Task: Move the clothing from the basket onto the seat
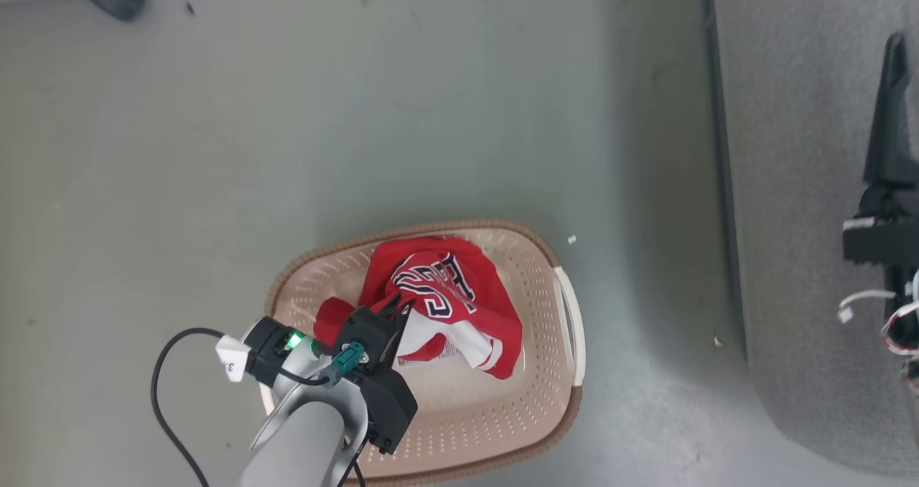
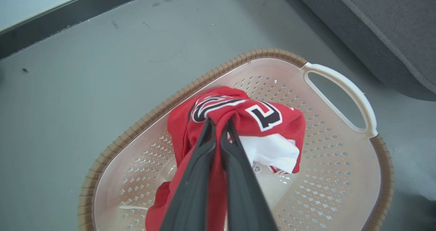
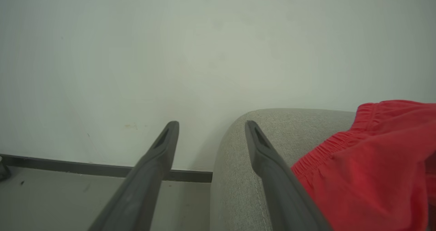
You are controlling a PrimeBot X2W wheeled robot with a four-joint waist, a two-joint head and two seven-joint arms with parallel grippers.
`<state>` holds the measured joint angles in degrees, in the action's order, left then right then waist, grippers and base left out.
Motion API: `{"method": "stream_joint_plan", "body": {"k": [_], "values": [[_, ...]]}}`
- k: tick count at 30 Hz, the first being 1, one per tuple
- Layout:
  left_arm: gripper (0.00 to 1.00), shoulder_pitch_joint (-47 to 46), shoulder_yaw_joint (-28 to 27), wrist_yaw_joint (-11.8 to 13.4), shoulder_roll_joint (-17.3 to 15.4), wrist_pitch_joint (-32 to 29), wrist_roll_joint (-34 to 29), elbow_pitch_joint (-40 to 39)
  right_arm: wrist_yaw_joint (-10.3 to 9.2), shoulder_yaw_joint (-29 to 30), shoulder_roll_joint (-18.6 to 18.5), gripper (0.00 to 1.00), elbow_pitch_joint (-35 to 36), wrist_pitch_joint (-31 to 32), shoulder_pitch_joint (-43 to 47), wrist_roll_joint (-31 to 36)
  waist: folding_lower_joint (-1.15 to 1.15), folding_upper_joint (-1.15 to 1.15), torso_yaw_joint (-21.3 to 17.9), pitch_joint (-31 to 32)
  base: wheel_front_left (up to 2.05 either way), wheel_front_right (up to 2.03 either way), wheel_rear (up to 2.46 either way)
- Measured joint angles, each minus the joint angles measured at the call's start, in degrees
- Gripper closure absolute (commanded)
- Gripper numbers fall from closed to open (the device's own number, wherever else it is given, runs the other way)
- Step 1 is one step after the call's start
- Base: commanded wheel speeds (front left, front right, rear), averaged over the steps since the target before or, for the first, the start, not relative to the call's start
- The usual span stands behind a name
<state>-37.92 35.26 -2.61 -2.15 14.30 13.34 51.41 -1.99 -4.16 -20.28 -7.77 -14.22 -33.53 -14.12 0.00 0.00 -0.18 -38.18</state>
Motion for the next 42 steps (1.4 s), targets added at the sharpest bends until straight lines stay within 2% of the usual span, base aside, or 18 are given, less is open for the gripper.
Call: {"method": "stream_joint_plan", "body": {"k": [10, 18, 31, 42], "values": [[1.00, 1.6, -2.9, -1.7, -0.1, 0.0, 2.4, -5.5, 0.01, -0.3, 1.9, 0.00, -4.2, -0.1, 5.5, -0.6, -0.01, 0.00, 1.2, 8.3, 0.00, 0.00, 0.00], [1.00, 2.7, -4.5, -3.5, -1.5, 0.0, 4.7, -9.4, 0.51, -1.3, 3.3, 0.00, -7.4, -0.1, 8.7, -0.7, -0.01, 0.00, 1.8, 15.1, 0.00, 0.00, 0.00], [1.00, 3.6, -4.6, -4.4, -2.4, 0.0, 7.4, -13.2, 2.26, -5.0, 6.5, 0.00, -11.5, -0.1, 12.6, -0.7, -0.01, 0.00, 2.2, 25.4, 0.00, 0.00, 0.00], [1.00, 10.0, -3.5, -4.5, -4.3, 0.0, 9.6, -16.6, 3.61, -8.2, 9.2, 0.00, -14.5, -0.1, 17.9, -0.6, -0.01, 0.00, 1.8, 34.8, 0.00, 0.00, 0.00]]}}
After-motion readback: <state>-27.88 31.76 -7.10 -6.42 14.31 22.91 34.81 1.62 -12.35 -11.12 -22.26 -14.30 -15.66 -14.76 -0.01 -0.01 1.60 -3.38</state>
